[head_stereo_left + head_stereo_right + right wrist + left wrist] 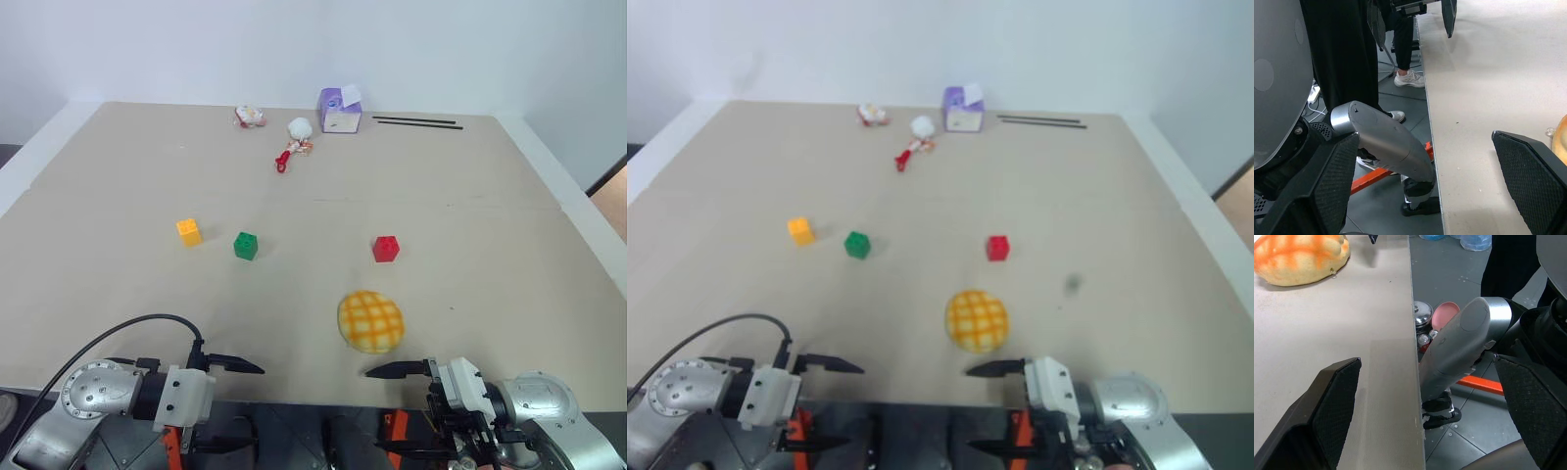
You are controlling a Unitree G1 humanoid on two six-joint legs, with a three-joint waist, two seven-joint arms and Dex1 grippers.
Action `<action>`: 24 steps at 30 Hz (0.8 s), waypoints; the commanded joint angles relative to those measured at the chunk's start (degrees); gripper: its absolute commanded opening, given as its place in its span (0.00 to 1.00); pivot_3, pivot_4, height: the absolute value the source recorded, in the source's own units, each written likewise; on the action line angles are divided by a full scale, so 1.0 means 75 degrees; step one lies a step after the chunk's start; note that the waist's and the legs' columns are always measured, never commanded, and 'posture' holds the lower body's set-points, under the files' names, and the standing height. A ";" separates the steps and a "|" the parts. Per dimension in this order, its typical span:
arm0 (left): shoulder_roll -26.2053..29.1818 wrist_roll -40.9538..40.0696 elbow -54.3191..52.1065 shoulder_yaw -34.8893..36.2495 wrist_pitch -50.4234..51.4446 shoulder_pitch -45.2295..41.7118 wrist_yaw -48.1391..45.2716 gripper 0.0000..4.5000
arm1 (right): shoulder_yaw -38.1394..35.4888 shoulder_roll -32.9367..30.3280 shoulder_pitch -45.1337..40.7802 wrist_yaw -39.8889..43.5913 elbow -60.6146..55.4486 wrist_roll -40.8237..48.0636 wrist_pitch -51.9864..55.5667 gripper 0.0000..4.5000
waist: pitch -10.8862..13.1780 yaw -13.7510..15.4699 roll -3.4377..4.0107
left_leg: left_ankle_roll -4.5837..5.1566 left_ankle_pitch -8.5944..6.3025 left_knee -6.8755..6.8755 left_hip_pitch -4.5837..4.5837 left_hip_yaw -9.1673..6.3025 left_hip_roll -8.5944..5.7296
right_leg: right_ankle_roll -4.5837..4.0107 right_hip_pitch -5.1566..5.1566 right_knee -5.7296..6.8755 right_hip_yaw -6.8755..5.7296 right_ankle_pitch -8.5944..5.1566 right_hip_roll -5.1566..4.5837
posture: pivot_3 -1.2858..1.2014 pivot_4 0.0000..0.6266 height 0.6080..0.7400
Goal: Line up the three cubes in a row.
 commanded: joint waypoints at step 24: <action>0.0048 -0.1743 0.0555 0.1069 0.2058 -0.2147 0.0853 0.99 | -0.0892 -0.0140 -0.1225 -0.1116 -0.0678 0.1684 0.1664 1.00 | -0.0003 0.0004 -0.0003 | 0.0006 0.0005 0.0046 0.0026 0.0013 0.0025 | 0.0007 0.0030 0.0035 -0.0003 0.0020 0.0018 | 0.52 0.24 1.00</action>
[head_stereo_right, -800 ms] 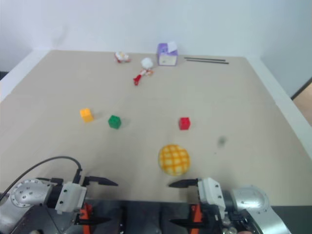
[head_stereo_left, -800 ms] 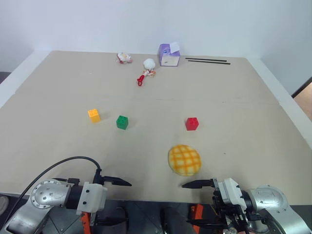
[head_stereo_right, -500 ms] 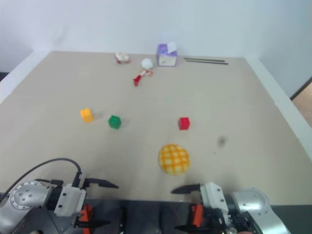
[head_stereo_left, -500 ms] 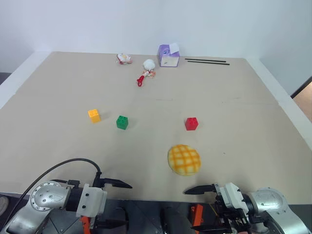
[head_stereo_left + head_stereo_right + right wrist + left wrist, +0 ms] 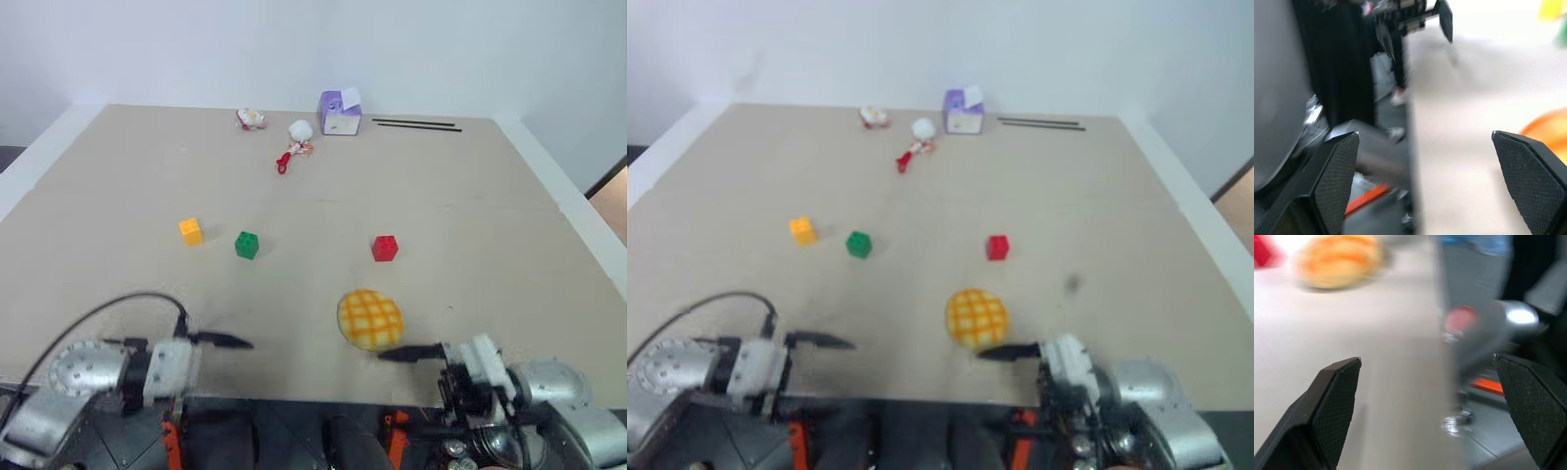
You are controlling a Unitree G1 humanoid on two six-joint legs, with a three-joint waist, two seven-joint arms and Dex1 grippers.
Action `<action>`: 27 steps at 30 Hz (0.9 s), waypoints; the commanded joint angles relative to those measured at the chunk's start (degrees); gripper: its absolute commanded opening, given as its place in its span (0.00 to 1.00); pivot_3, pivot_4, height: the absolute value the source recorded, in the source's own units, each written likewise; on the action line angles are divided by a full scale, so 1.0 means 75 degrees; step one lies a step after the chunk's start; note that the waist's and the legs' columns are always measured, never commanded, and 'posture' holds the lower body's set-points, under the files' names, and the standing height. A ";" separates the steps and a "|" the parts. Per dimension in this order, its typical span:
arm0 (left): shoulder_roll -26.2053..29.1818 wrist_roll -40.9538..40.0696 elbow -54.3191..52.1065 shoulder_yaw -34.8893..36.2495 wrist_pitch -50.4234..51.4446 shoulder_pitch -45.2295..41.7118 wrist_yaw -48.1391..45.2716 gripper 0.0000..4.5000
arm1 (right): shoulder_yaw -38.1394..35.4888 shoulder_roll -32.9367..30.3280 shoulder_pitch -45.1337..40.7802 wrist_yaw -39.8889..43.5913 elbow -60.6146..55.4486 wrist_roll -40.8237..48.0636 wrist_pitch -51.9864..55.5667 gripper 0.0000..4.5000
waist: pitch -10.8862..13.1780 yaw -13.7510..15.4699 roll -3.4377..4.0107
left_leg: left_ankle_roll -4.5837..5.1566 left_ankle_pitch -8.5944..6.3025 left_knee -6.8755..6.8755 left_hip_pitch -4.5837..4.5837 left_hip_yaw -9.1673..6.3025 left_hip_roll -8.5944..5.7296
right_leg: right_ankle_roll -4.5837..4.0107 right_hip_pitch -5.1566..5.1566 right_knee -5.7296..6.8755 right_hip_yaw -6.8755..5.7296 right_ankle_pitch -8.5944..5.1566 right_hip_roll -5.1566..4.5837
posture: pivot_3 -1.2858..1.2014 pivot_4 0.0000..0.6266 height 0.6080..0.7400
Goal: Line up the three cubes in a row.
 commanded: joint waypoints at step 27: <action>-0.1708 -0.0953 -0.0453 -0.0311 0.2587 -0.2261 0.0861 1.00 | 0.0412 0.0660 -0.1990 -0.3704 -0.0579 -0.0964 0.4261 0.01 | -0.0008 -0.0001 -0.0006 | -0.0003 -0.0005 0.0080 -0.0022 0.0061 0.0029 | 0.0043 0.0011 0.0001 0.0043 0.0037 0.0029 | 0.52 0.24 1.00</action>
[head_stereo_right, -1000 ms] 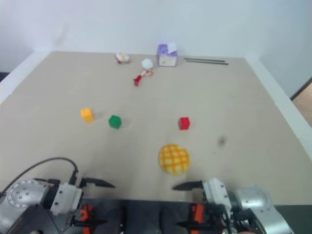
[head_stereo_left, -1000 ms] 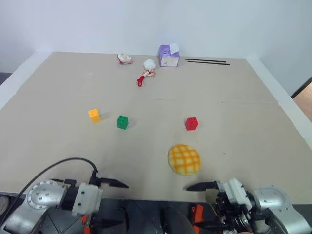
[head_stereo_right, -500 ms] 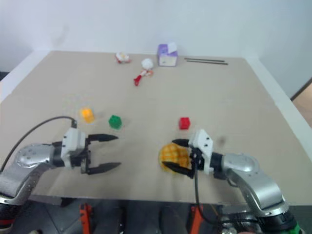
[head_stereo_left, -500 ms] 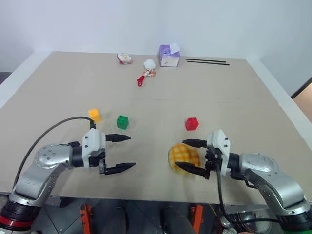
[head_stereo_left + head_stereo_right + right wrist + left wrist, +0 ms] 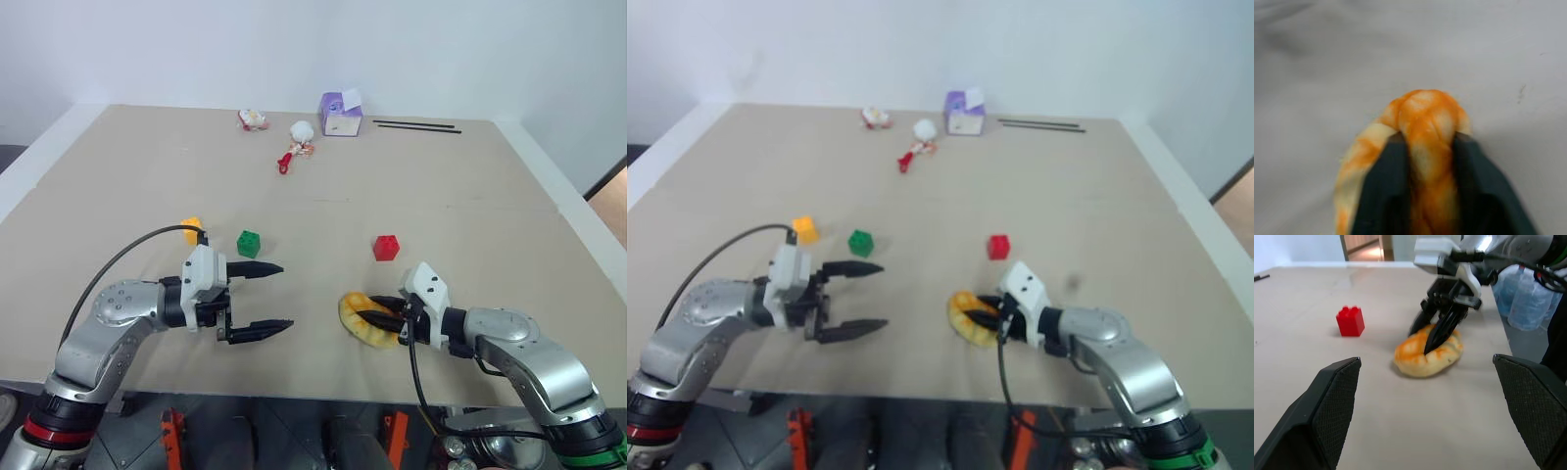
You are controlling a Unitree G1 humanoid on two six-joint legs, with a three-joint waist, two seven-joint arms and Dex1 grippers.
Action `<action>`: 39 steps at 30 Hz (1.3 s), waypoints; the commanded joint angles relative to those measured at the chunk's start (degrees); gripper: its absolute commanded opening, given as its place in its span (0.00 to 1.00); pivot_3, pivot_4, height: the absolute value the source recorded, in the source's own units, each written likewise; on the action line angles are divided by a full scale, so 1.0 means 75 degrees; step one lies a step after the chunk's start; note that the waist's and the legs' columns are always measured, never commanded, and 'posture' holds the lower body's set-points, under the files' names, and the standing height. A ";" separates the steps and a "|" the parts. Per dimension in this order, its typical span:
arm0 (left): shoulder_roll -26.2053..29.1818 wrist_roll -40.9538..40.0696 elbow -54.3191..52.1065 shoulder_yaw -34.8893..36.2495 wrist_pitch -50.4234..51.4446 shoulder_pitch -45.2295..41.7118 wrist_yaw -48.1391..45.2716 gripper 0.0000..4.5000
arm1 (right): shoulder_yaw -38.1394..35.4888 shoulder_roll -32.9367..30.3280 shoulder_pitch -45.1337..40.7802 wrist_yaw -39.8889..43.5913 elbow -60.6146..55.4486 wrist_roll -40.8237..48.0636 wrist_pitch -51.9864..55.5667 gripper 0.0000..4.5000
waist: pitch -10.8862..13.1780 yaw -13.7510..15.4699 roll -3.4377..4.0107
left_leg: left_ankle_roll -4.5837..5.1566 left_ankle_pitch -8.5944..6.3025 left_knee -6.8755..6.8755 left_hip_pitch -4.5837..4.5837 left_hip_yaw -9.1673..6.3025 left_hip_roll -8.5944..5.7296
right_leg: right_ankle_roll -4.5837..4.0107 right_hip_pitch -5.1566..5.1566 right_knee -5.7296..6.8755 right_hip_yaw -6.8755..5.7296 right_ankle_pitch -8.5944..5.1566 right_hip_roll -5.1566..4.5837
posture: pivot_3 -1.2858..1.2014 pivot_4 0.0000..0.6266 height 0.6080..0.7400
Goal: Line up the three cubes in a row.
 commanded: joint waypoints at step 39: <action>-0.2833 0.1694 0.2140 -0.0836 -0.0988 -0.2124 0.1281 1.00 | -0.3902 0.1670 -0.1862 -0.5182 0.2483 -0.0341 -0.0679 0.99 | -0.0020 -0.0112 0.0065 | 0.0069 0.0013 0.0004 0.0000 0.0066 -0.0005 | 0.0041 -0.0021 0.0000 0.0192 0.0048 0.0087 | 0.52 0.24 1.00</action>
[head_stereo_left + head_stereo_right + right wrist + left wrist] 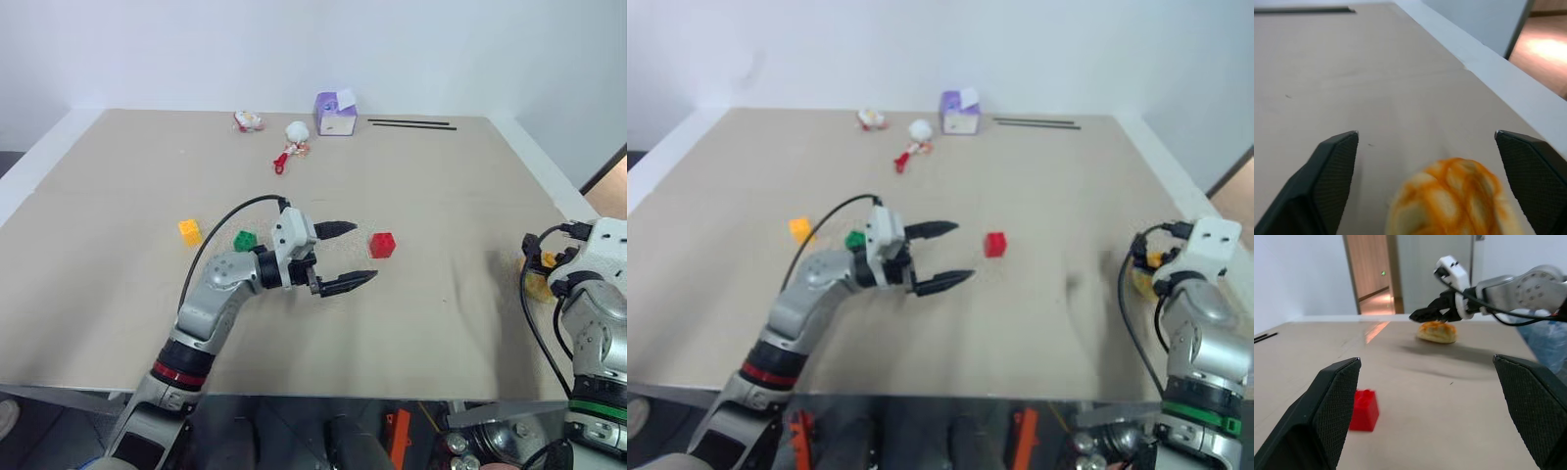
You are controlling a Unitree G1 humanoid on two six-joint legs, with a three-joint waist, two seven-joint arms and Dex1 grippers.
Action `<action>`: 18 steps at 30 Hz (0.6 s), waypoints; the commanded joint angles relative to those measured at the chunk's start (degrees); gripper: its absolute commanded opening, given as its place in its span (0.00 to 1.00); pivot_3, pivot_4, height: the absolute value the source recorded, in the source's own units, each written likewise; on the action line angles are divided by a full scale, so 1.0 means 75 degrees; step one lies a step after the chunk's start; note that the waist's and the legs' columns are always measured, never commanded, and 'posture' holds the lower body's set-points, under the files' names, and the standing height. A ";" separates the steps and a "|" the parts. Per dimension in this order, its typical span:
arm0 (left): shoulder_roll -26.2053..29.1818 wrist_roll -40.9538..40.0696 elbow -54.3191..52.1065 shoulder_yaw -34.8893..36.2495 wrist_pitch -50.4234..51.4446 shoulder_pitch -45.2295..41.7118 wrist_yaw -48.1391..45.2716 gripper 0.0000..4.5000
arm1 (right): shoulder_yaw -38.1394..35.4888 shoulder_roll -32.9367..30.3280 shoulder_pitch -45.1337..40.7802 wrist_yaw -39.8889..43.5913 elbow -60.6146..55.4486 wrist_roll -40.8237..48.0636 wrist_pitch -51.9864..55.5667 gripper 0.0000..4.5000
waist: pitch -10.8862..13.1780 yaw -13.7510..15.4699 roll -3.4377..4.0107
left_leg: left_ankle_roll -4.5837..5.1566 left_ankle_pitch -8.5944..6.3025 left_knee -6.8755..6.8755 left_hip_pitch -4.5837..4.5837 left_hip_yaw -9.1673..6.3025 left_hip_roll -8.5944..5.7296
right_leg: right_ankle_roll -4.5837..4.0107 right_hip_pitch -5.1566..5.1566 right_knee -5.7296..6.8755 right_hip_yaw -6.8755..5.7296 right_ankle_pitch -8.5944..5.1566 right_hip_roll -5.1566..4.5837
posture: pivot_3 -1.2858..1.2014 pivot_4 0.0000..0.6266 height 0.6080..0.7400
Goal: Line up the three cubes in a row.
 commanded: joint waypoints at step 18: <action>0.0987 0.0030 -0.0606 0.0816 -0.0073 0.0512 0.0374 1.00 | 0.3010 0.2759 -0.0454 -0.0721 -0.1819 -0.0948 0.0289 0.99 | 0.0000 0.0043 0.0004 | 0.0000 0.0000 -0.0005 -0.0022 -0.0001 0.0011 | -0.0009 -0.0017 -0.0006 0.0006 0.0001 0.0015 | 0.52 0.24 1.00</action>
